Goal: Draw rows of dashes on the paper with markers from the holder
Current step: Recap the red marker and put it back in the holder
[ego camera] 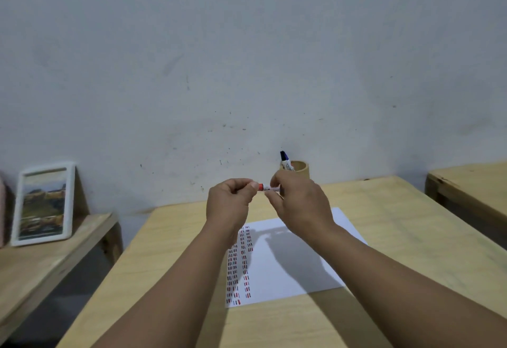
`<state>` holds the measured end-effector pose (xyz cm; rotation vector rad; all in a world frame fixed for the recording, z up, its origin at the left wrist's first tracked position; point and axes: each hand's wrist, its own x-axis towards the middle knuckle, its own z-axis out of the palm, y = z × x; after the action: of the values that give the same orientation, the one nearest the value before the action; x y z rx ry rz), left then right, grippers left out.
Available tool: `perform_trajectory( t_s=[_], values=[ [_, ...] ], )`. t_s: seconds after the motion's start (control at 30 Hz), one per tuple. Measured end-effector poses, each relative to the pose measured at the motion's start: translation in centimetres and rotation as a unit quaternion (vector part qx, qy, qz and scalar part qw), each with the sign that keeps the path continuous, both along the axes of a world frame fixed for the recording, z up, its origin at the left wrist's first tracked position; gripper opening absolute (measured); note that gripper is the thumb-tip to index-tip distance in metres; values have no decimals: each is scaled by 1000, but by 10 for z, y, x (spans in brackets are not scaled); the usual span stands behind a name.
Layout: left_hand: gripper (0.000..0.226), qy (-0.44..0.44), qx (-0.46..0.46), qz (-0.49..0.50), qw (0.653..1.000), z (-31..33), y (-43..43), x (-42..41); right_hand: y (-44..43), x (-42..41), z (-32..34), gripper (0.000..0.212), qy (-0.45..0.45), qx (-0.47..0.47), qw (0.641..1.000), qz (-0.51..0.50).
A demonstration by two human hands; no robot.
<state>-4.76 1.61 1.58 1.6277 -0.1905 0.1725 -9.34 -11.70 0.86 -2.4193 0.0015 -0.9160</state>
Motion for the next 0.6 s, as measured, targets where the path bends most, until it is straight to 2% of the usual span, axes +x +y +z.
perform_trajectory(
  t_s=[0.07,0.1,0.27,0.33,0.43,0.5,0.6],
  values=[
    [4,-15,29,-10,999,2,-3,1,-8,6,-3,20,-10,-132,991,-16],
    [3,-20,41,-16,999,3,-5,1,-12,9,-4,20,-7,-160,987,-20],
    [9,-30,61,-39,997,2,-21,9,-25,23,-4,19,-6,-172,985,-31],
    [15,-30,53,-43,997,1,-29,16,-36,32,2,21,27,-128,991,-37],
    [28,-22,63,-32,997,-3,-42,33,-60,52,18,21,38,11,997,-62],
    [38,-10,103,-26,994,-8,-50,47,-77,69,32,17,18,104,992,-69],
    [61,12,172,-23,985,-21,-65,75,-99,96,50,15,-14,177,982,-70]
  ],
)
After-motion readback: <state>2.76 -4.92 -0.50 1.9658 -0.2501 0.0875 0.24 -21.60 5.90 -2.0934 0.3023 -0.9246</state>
